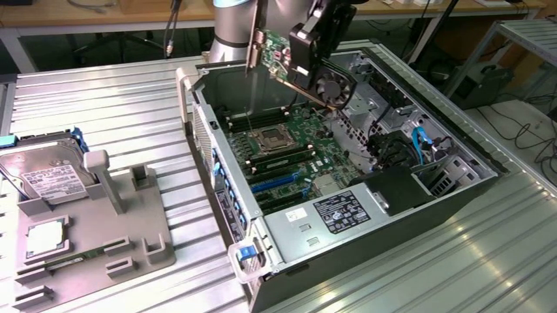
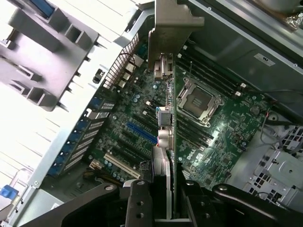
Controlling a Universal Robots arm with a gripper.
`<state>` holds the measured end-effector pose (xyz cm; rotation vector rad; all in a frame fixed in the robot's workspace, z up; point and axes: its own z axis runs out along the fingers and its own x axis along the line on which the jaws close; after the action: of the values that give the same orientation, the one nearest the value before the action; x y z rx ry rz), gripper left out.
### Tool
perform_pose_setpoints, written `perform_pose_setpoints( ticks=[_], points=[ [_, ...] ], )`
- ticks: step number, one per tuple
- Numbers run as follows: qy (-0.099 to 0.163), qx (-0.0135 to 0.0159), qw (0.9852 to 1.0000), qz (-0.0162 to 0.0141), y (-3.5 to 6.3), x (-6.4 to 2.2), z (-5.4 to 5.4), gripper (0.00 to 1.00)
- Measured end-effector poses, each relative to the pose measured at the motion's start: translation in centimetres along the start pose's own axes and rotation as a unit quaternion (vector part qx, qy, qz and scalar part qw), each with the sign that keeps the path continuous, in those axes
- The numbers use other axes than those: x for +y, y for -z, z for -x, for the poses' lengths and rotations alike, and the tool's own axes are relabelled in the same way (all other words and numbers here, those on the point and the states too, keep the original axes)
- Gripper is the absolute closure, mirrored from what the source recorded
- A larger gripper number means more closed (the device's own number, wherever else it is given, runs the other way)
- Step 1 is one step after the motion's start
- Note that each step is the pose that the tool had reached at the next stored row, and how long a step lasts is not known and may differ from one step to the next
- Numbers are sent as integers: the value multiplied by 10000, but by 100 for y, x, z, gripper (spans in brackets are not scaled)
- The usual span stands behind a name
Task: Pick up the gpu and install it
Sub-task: 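Pick up the gpu and move the gpu toward the slot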
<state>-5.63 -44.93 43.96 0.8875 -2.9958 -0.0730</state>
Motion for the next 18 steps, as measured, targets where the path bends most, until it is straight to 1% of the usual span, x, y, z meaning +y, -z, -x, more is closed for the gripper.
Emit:
perform_pose_setpoints(
  ticks=[7,14,18],
  points=[
    [299,14,9996,-1,0,0,0,72],
    [594,29,9982,-1,0,-1,0,72],
    [746,37,9972,-1,0,-1,0,72]
  ],
)
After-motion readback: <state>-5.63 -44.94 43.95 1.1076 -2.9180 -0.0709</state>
